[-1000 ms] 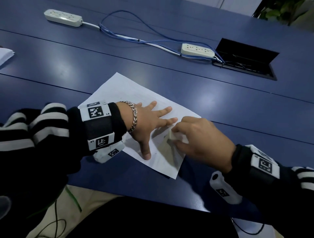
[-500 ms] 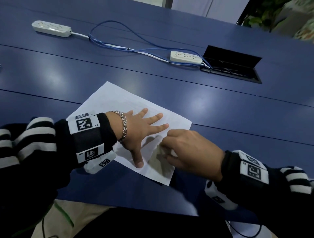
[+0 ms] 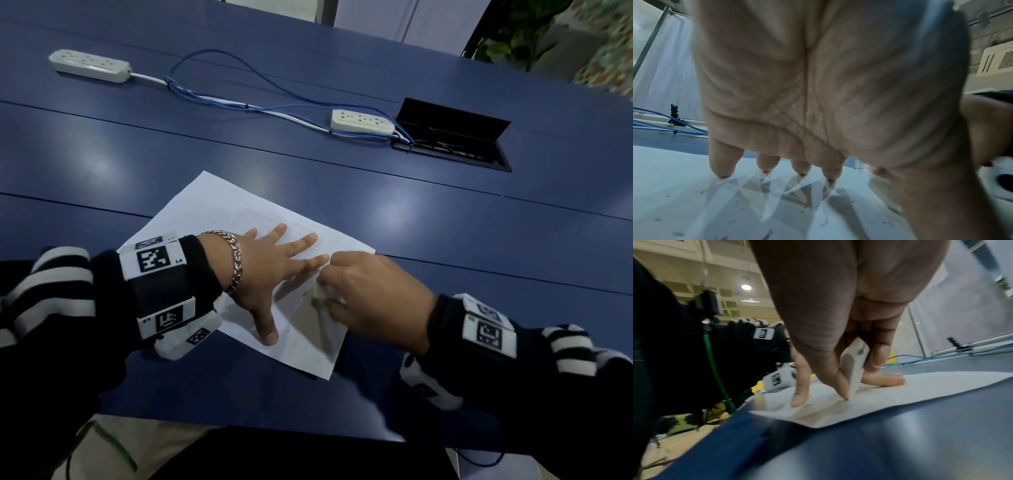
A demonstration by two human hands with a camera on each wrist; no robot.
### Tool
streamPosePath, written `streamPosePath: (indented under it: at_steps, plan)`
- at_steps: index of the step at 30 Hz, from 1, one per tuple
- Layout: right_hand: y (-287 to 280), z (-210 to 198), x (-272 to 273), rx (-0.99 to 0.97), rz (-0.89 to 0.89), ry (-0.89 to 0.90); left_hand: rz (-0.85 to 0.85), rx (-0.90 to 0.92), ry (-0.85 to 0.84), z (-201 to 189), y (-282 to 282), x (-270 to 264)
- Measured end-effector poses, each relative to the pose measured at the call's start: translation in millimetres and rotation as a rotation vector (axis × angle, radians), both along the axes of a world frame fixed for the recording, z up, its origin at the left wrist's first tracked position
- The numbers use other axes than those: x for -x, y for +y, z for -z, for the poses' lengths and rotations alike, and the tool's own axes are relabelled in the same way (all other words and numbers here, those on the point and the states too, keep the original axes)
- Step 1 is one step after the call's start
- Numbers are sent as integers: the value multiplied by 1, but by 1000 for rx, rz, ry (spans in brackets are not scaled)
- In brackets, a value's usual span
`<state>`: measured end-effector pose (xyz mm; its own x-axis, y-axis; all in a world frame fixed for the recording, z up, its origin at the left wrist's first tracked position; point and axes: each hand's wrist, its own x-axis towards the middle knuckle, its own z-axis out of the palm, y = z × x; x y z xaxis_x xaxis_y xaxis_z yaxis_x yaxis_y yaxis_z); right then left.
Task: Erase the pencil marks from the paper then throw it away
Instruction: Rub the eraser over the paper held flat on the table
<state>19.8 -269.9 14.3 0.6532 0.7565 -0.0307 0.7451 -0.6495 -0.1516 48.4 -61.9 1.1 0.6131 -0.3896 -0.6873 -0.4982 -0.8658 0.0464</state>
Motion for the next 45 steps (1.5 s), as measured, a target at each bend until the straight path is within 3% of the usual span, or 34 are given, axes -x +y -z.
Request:
streamPosePath:
  at_steps: [4, 6, 10, 15, 20, 27, 34, 40, 45]
  plan:
    - [4, 8, 27, 81, -121, 76, 15, -18, 1, 0, -1, 0]
    - [4, 1, 13, 76, -83, 119, 9, -8, 5, 0, 0, 0]
    - [0, 0, -1, -11, -3, -6, 8, 4, 3, 1, 1, 0]
    - [7, 8, 28, 76, -141, 82, 19, -10, 11, 4, 1, -2]
    - [-7, -3, -5, -19, 18, 98, 43, 12, -4, 5, 5, -3]
    - [-17, 15, -12, 24, 99, 130, 60, 86, -31, 3, 15, -8]
    - [-15, 5, -27, 4, 108, 150, 43, 97, -21, 10, 22, -8]
    - [3, 9, -15, -6, 69, 97, 29, 80, -9, 11, 22, -10]
    - [7, 8, 26, 78, -140, 158, 32, 56, -14, 10, 20, -10]
